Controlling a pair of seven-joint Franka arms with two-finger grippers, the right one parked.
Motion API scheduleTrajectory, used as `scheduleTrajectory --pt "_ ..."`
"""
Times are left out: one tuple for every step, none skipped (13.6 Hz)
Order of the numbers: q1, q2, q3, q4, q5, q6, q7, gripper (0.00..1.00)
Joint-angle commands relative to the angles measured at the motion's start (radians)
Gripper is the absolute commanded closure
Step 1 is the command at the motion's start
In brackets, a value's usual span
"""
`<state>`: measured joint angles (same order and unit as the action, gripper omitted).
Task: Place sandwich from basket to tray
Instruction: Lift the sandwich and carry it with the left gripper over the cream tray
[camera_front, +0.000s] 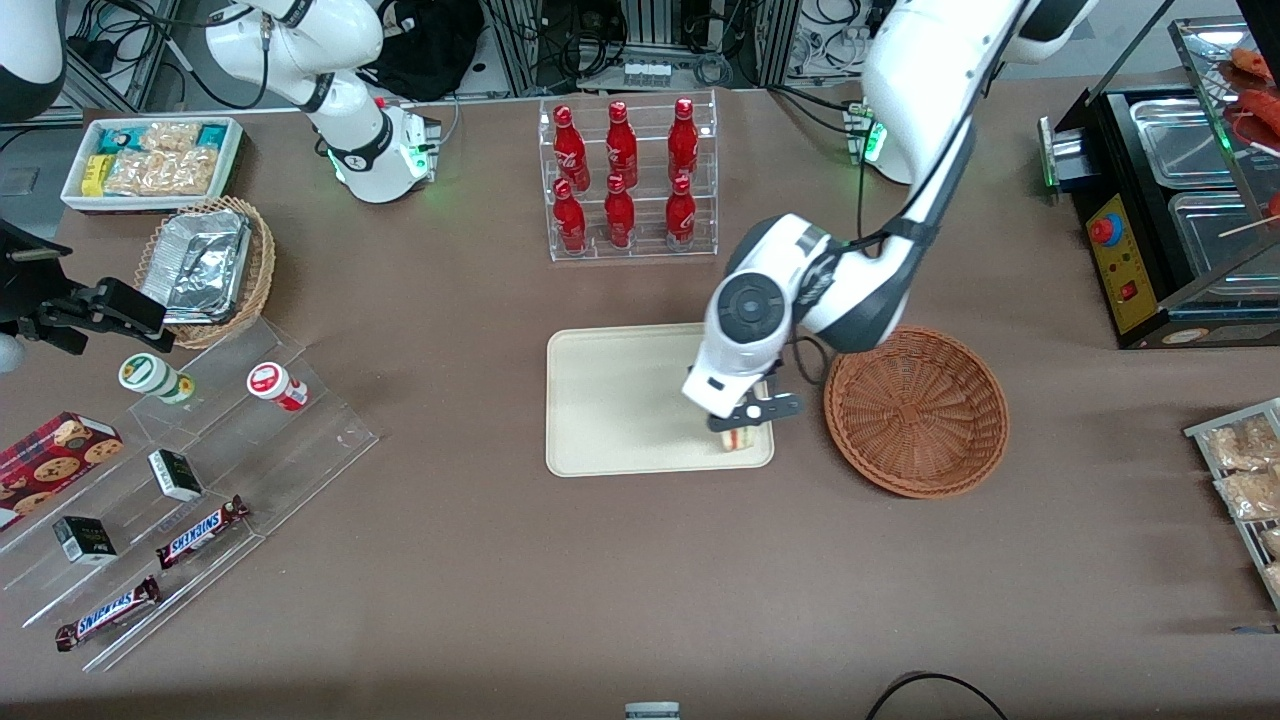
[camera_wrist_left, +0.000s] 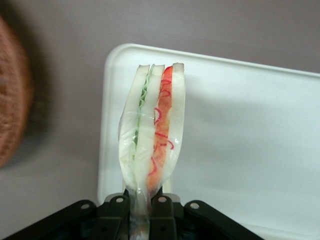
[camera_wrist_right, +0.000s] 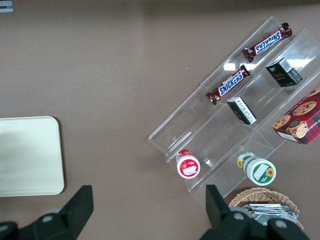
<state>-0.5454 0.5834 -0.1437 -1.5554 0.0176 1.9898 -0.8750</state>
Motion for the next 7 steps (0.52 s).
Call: scheduleTrajectory --pt "-0.06 0.102 0.01 0.142 0.001 -0.019 -0.064 1.0" --pt "-0.077 0.13 0.012 0.175 0.001 -0.019 -0.085 1.0" --pt "-0.093 0.156 0.012 0.205 0.002 -0.019 -0.102 1.0" --pt "-0.102 0.177 0.012 0.23 0.001 -0.019 -0.117 1.0" --pt "-0.103 0.193 0.012 0.25 0.001 -0.017 -0.124 1.0" --pt "-0.11 0.21 0.01 0.265 -0.001 -0.014 -0.127 1.0" --pt "-0.116 0.217 0.01 0.268 -0.001 -0.005 -0.128 1.0"
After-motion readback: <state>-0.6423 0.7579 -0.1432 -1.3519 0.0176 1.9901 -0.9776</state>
